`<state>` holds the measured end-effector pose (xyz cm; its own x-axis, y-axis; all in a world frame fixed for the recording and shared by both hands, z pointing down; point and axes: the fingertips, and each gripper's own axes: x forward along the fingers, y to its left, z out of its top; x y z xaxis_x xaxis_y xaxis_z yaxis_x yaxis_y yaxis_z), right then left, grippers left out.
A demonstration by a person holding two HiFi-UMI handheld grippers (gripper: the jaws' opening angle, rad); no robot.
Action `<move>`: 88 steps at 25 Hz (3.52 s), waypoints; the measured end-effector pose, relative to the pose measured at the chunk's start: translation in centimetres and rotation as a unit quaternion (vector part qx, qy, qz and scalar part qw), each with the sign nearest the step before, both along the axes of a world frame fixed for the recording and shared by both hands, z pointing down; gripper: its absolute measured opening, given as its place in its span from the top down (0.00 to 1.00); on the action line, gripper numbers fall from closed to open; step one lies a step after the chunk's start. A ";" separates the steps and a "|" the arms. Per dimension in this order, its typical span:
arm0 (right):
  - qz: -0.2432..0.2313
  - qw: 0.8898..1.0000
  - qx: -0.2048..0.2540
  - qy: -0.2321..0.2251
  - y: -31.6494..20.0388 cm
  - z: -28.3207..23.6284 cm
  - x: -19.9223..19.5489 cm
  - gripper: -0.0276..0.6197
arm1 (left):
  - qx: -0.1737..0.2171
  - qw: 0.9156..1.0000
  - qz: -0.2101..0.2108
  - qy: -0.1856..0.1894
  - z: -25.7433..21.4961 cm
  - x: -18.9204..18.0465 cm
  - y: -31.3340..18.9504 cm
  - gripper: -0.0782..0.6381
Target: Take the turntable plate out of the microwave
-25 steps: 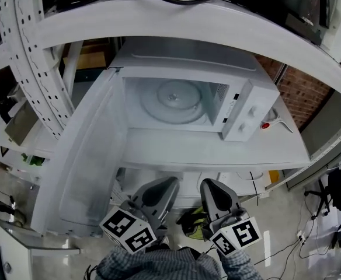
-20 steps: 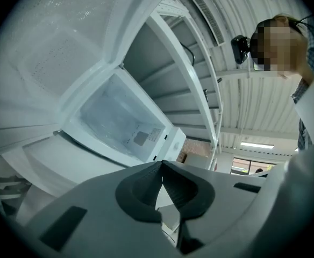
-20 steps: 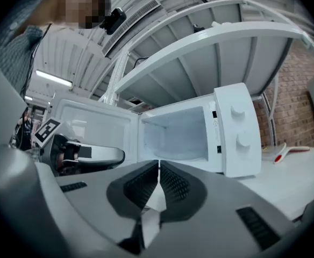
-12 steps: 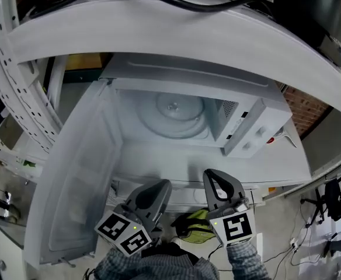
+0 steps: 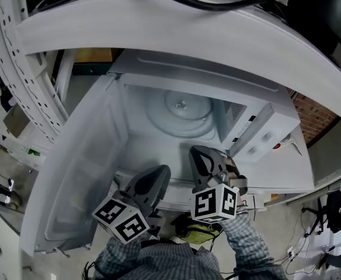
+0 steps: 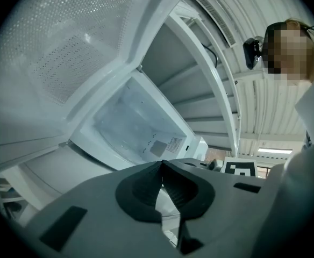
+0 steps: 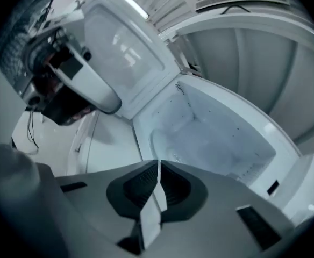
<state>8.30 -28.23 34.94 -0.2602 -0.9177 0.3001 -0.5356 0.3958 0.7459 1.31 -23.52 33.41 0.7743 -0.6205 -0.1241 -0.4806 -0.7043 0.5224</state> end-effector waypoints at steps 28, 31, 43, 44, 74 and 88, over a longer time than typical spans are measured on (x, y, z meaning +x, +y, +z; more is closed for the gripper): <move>-0.032 0.970 -0.150 0.187 -5.4 3.5 -1.9 0.85 | -0.017 0.998 -0.030 0.048 -0.1 -1.5 -0.9 0.88; -0.033 0.968 -0.143 0.202 -5.0 3.4 -2.0 0.88 | -0.026 0.997 -0.033 0.058 0.0 -1.6 -1.0 0.88; -0.031 0.970 -0.101 0.218 -3.0 2.6 -2.3 0.90 | -0.128 0.977 0.009 0.171 0.2 -0.6 -2.5 0.88; -0.032 0.969 -0.101 0.222 -2.8 2.8 -2.3 0.90 | -0.138 0.973 0.018 0.185 0.1 -0.4 -2.6 0.88; -0.034 0.975 -0.058 0.211 -0.4 1.3 -2.4 0.90 | -0.256 0.924 -0.041 0.281 2.1 -0.4 -10.4 0.72; -0.033 0.970 -0.019 0.240 -0.4 1.6 -2.4 0.90 | -0.303 0.880 -0.075 0.358 3.1 -0.6 -11.3 0.79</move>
